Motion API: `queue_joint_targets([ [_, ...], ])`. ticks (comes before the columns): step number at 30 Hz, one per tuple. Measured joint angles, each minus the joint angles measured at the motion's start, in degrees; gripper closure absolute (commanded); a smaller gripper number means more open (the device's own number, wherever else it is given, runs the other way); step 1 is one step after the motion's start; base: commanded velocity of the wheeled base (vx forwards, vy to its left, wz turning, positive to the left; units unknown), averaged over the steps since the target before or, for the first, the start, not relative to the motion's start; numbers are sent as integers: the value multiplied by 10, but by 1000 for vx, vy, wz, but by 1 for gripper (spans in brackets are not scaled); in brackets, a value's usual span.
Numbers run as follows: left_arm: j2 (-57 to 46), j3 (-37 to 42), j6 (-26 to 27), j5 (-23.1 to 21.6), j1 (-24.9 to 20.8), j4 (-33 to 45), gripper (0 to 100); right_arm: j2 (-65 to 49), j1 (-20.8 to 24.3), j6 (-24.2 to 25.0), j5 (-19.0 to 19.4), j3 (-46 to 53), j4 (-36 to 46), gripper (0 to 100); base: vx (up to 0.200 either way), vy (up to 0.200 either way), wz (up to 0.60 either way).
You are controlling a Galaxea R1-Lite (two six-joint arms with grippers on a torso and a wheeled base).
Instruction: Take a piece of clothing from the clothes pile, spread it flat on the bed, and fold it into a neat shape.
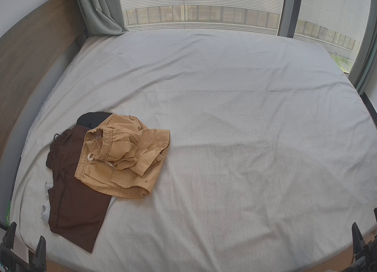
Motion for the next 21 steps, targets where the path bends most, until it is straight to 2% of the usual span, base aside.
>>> queue_joint_targets([
  [21,0,0,0,3,0,-10,0,0,-1,0,0,0,0,0,0,0,0],
])
